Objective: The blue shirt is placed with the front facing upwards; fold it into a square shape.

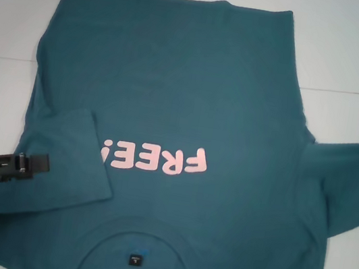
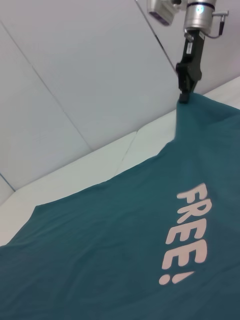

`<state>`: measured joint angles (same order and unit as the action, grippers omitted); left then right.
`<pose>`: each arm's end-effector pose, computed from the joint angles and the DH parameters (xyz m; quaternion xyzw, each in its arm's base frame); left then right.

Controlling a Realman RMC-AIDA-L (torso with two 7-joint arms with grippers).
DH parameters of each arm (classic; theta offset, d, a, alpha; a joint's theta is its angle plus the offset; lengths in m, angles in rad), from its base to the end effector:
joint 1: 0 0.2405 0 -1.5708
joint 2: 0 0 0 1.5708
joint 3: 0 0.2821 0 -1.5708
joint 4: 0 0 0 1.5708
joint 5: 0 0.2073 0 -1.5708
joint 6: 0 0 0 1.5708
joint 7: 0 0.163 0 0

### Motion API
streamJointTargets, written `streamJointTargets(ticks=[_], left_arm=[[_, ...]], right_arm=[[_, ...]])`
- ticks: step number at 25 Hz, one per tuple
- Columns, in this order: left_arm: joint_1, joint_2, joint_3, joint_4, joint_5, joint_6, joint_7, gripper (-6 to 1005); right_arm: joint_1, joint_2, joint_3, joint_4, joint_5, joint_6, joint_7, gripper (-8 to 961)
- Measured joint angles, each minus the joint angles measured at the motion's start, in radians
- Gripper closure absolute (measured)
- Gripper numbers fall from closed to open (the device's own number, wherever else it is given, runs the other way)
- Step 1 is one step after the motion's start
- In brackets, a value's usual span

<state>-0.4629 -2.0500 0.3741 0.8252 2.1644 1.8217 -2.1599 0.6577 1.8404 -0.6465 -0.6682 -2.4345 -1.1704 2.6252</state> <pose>-0.3051 0.3140 0.0376 -0.7777 -0.5527 -0.2940 0.0573 0.3557 0.4326 0.0935 -0.6663 0.6684 0.1167 0.3093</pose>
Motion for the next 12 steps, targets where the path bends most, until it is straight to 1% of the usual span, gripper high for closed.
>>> streamJointTargets(ticks=[3,5,7,12], left_arm=[[0.000,0.000,-0.001,0.000,0.000,0.000,0.000,50],[0.000,0.000,-0.001,0.000,0.000,0.001,0.000,50],[0.000,0.001,-0.001,0.000,0.000,0.000,0.000,50],[0.001,0.000,-0.001,0.000,0.000,-0.005,0.000,50]], right_arm=[[0.010,-0.012,0.014,-0.003,0.001,-0.027,0.002,936],[0.022,-0.011,0.013,-0.004,0.001,-0.042,0.002,936],[0.038,-0.005,0.007,0.003,0.001,-0.061,0.001,936],[0.092,0.018,-0.022,0.032,-0.007,-0.126,-0.011,936]])
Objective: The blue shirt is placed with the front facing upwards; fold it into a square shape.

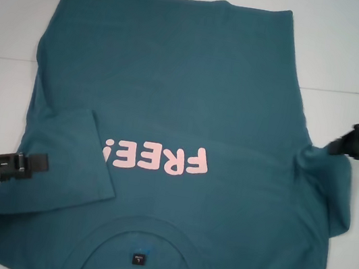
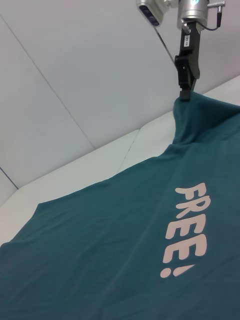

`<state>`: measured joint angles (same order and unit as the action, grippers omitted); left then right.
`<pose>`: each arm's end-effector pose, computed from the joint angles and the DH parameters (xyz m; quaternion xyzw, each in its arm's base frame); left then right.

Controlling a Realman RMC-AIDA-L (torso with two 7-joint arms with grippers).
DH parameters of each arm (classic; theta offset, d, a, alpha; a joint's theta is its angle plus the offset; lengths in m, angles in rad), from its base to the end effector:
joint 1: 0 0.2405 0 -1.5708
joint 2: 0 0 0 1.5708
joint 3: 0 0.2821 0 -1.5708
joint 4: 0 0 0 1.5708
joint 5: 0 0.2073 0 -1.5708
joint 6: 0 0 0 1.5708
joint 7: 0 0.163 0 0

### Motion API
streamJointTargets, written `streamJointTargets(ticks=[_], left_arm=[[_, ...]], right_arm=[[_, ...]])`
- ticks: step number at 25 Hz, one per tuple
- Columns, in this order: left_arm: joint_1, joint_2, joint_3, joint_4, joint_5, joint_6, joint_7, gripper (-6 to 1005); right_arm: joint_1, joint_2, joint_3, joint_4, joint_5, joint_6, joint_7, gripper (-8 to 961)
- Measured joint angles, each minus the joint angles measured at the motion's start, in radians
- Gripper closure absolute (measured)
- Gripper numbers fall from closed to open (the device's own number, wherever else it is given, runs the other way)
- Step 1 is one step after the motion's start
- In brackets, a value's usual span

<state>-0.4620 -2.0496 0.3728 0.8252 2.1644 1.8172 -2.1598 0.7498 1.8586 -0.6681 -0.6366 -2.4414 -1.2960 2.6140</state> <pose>-0.3060 0.3144 0.0380 -0.7768 -0.5535 -0.2943 0.0601 0.3091 0.4412 0.0627 -0.7162 0.6529 0.0953 0.2272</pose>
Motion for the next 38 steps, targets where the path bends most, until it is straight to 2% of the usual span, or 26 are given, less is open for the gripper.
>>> streamJointTargets(ticks=[3,8,12,17,26,30,38], left_arm=[[0.000,-0.001,-0.001,0.000,0.000,-0.003,0.000,51],[0.001,-0.001,-0.028,0.000,0.000,-0.004,0.000,51],[0.002,-0.001,-0.040,0.000,0.000,-0.004,0.000,50],[0.001,-0.001,-0.041,0.000,0.000,-0.006,-0.001,50],[0.000,-0.004,-0.042,-0.001,0.000,-0.020,-0.007,50],[0.001,-0.005,-0.041,-0.001,0.000,-0.022,-0.008,51],[0.002,-0.004,-0.052,-0.002,0.000,-0.023,-0.009,51]], right_arm=[[0.033,0.013,-0.016,0.001,0.000,-0.030,-0.001,935],[0.068,0.024,-0.030,0.003,0.000,-0.036,0.008,935],[0.071,0.029,-0.023,0.003,0.011,0.010,0.032,935],[0.072,0.052,-0.023,0.016,0.020,0.077,0.039,935],[0.120,0.076,-0.030,0.077,0.025,0.167,0.032,934],[0.135,0.087,-0.032,0.088,0.020,0.192,0.032,902],[0.142,0.091,-0.077,0.114,0.017,0.227,0.021,839]])
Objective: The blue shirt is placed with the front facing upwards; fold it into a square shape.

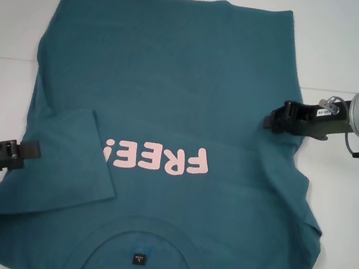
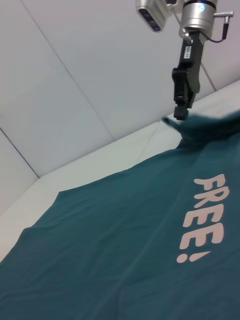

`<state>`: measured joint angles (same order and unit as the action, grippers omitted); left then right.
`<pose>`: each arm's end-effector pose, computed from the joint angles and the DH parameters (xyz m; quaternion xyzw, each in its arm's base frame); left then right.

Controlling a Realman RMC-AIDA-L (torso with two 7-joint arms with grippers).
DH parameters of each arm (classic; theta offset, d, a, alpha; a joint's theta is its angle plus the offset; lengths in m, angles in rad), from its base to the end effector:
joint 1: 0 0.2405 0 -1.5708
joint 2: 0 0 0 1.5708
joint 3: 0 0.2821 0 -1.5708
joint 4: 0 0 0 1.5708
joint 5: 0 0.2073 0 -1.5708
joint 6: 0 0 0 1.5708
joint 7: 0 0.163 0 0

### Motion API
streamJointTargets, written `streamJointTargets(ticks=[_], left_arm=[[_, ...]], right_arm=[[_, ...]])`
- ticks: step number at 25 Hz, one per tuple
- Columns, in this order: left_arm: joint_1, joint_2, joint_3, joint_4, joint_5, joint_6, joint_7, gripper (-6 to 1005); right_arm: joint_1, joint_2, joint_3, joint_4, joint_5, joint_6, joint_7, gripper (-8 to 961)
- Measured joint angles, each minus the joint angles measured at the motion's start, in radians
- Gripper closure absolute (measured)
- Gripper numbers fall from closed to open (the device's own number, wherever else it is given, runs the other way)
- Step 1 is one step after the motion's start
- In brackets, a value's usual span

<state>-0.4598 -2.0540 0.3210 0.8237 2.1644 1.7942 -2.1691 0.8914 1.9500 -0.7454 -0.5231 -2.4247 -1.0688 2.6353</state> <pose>-0.3118 0.3168 0.0430 -0.7589 -0.5648 -0.3138 0.0813 0.2544 0.4782 -0.0009 -0.7367 0.6248 0.1082 0.2350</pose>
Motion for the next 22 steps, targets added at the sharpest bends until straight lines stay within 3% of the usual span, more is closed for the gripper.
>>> streamJointTargets(ticks=[9,17,22], left_arm=[[0.002,0.000,-0.004,0.000,0.000,-0.005,-0.001,50],[0.001,0.003,-0.026,0.000,0.000,-0.006,-0.011,51],[0.002,0.003,-0.027,-0.011,0.000,-0.010,-0.012,51]], right_arm=[[-0.013,-0.001,-0.003,0.001,0.098,-0.012,-0.131,534],[-0.044,-0.091,-0.016,-0.062,0.004,-0.205,-0.078,351],[-0.104,-0.097,-0.018,-0.147,-0.020,-0.286,-0.061,169]])
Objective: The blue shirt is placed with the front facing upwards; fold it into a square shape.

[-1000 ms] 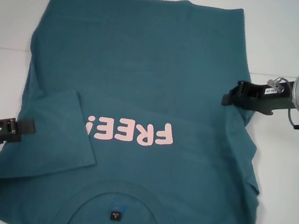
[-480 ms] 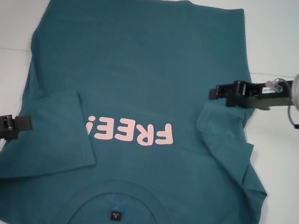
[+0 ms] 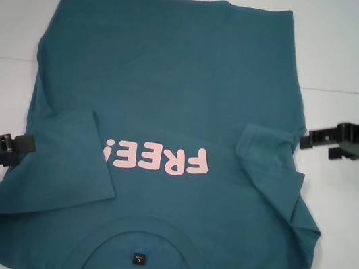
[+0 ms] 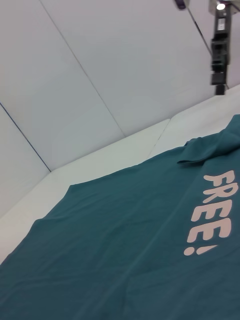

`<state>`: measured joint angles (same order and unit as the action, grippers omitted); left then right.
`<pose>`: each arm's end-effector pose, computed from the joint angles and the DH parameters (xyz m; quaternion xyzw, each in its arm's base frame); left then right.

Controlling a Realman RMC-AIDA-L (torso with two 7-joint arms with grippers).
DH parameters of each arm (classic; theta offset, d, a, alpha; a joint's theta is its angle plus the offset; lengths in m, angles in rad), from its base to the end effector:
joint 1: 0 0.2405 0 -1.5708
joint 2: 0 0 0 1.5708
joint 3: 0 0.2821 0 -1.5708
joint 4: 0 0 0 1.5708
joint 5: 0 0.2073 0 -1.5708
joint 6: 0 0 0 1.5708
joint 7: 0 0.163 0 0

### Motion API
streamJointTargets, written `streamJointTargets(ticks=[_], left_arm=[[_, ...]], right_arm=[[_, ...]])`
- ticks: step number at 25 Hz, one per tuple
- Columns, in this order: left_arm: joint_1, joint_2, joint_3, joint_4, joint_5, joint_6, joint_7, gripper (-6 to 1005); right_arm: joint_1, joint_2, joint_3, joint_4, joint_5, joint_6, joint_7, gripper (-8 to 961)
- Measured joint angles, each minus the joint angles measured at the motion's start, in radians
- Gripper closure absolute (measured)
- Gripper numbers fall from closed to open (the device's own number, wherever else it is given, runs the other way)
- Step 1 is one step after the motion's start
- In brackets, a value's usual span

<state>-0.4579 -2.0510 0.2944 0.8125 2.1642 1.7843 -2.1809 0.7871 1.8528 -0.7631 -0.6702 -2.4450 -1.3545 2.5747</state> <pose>-0.3159 0.3173 0.0459 -0.7460 -0.5748 -0.3244 0.0882 0.2862 0.4454 0.0583 -0.7677 0.6036 0.0470 0.2101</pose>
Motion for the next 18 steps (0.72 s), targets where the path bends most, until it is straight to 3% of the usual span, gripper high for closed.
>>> streamJointTargets(ticks=[3,11,18], left_arm=[[-0.003,0.000,0.000,-0.004,0.000,-0.002,0.000,51],[-0.005,0.000,0.000,-0.013,-0.001,-0.008,0.000,52],[0.001,0.000,0.000,-0.013,-0.001,-0.008,0.002,52]], right_arm=[[-0.010,0.010,-0.001,0.008,-0.035,0.000,-0.017,110],[-0.008,0.076,-0.002,0.050,-0.086,0.116,-0.031,106],[0.013,0.097,-0.002,0.087,-0.085,0.158,-0.022,131]])
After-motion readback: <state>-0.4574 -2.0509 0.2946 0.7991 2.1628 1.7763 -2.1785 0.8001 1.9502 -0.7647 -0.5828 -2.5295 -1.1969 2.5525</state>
